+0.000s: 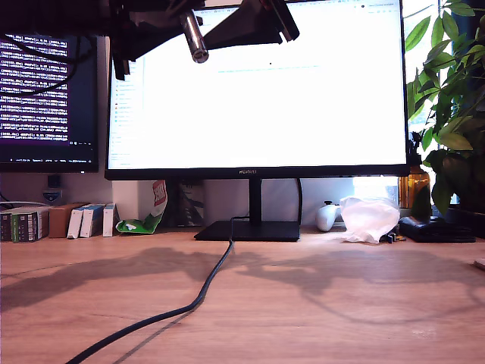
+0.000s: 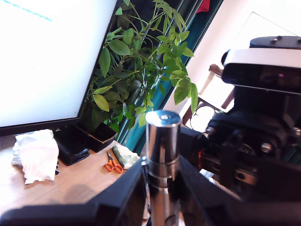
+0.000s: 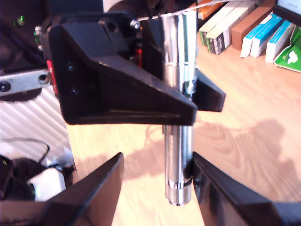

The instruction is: Pick the metallic laser pointer with your right arm, pass it to your left arm, then place it down to the left side of the table

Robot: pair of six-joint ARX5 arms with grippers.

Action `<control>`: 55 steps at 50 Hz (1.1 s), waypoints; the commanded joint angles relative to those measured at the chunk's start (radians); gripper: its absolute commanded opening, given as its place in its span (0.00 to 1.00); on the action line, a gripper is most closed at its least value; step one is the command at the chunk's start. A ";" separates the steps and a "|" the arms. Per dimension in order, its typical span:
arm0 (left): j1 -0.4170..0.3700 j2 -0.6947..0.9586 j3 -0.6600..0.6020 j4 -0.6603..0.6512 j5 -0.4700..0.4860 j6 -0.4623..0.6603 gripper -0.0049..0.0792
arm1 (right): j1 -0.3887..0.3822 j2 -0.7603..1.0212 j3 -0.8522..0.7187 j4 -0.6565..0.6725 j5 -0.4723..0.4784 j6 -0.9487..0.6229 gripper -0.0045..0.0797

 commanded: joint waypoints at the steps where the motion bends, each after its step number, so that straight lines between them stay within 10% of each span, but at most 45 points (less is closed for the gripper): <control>1: 0.026 0.019 -0.003 -0.017 -0.030 0.033 0.03 | -0.001 -0.011 0.032 -0.058 -0.029 -0.024 0.55; 23: 0.092 0.018 0.003 -0.486 -0.105 0.518 0.03 | -0.083 -0.012 0.087 -0.412 0.022 -0.263 0.55; 39: 0.071 0.018 0.148 -1.026 -0.527 1.041 0.03 | -0.084 -0.012 0.087 -0.422 0.025 -0.288 0.55; 55: 0.054 0.054 0.180 -1.251 -0.863 1.419 0.03 | -0.084 -0.012 0.087 -0.418 0.021 -0.311 0.54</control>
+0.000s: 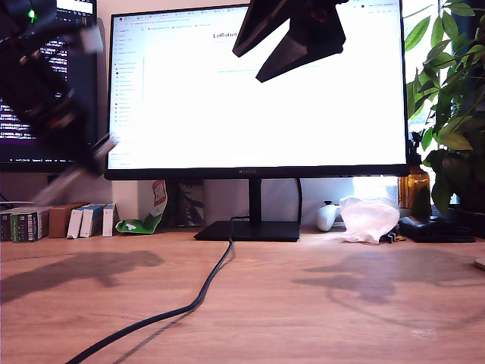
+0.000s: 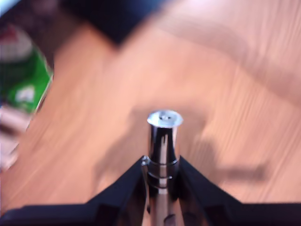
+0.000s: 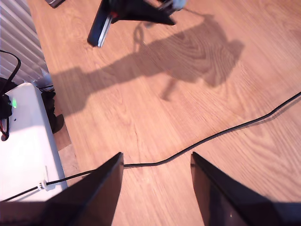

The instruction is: Pick the metallic laser pointer with your right arm, pass it to your left arm, then place it down to the left side of the table

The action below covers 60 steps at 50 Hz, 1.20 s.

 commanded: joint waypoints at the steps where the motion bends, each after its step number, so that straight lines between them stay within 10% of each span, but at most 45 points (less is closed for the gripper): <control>1: -0.012 0.054 -0.014 -0.038 -0.073 0.131 0.03 | 0.005 -0.010 0.004 0.004 -0.005 -0.017 0.54; 16: -0.053 0.172 -0.014 -0.103 -0.264 0.351 0.03 | 0.027 -0.010 0.004 0.003 -0.012 -0.018 0.54; 53: -0.081 0.258 -0.014 -0.156 -0.308 0.557 0.03 | 0.058 -0.010 0.004 0.014 -0.013 -0.020 0.54; 60: -0.081 0.258 -0.014 -0.148 -0.322 0.557 0.37 | 0.057 -0.010 0.004 0.018 -0.013 -0.020 0.54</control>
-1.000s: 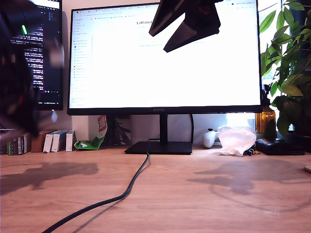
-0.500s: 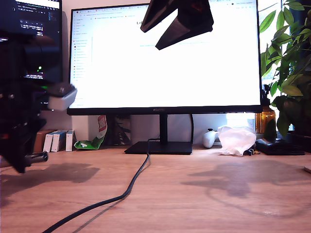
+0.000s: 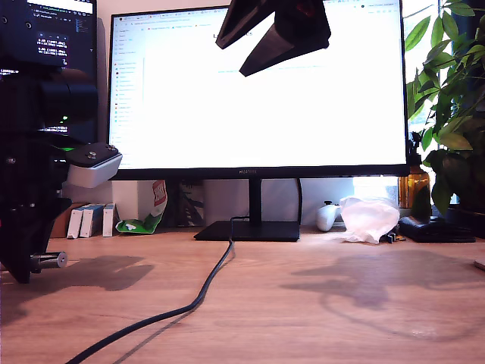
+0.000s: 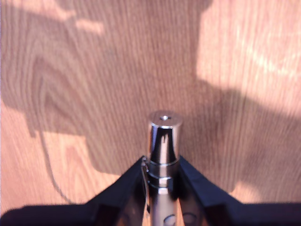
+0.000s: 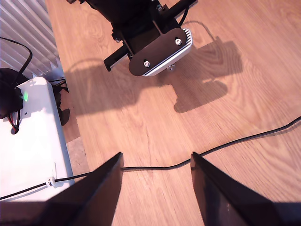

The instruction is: Pick the metallic laser pointer with your right arm, pass it to your left arm, then place it down to the left side of the table

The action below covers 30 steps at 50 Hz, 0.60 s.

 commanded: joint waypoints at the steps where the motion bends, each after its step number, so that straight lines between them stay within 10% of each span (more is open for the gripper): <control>1: -0.004 0.022 -0.014 0.003 -0.019 0.005 0.44 | 0.011 -0.010 0.004 0.010 -0.008 -0.003 0.54; 5: -0.013 0.022 -0.014 0.018 -0.080 0.005 0.58 | 0.010 -0.010 0.004 0.011 -0.008 -0.003 0.54; 30: -0.055 0.014 -0.014 0.003 -0.239 0.016 0.57 | 0.010 -0.010 0.004 0.021 -0.007 -0.003 0.54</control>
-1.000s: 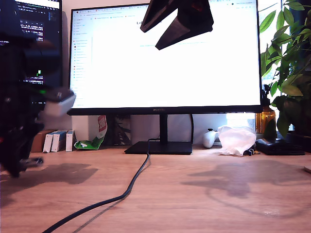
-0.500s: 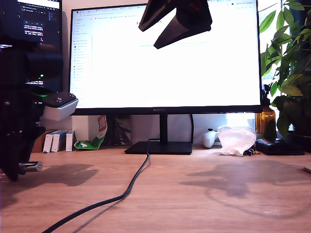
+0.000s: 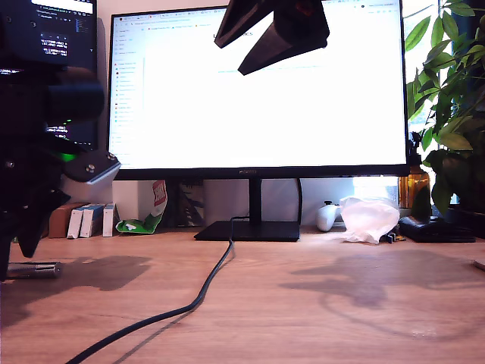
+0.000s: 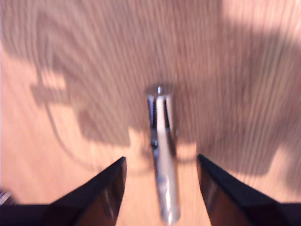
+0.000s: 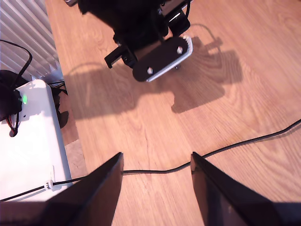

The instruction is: Pick the metallic laser pointer with your right arm, pass it to your left arm, then place it down to the left side of the table

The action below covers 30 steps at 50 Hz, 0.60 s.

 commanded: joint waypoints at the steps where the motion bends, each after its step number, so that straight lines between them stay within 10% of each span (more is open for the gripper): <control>1: -0.019 0.013 -0.014 -0.013 -0.014 0.007 0.56 | 0.010 -0.010 0.004 0.007 -0.007 -0.003 0.54; 10: -0.038 -0.019 -0.014 -0.035 -0.050 -0.062 0.40 | 0.010 -0.010 0.004 -0.001 -0.007 -0.010 0.50; 16: -0.039 -0.056 -0.014 -0.043 -0.085 -0.137 0.03 | 0.010 -0.010 0.004 -0.011 -0.006 -0.010 0.34; 23: -0.039 -0.115 -0.014 -0.022 -0.049 -0.285 0.03 | 0.010 -0.010 0.004 -0.016 -0.006 -0.006 0.05; 30: -0.017 -0.197 -0.014 0.019 0.142 -0.504 0.03 | 0.010 -0.010 0.004 -0.002 0.015 0.007 0.04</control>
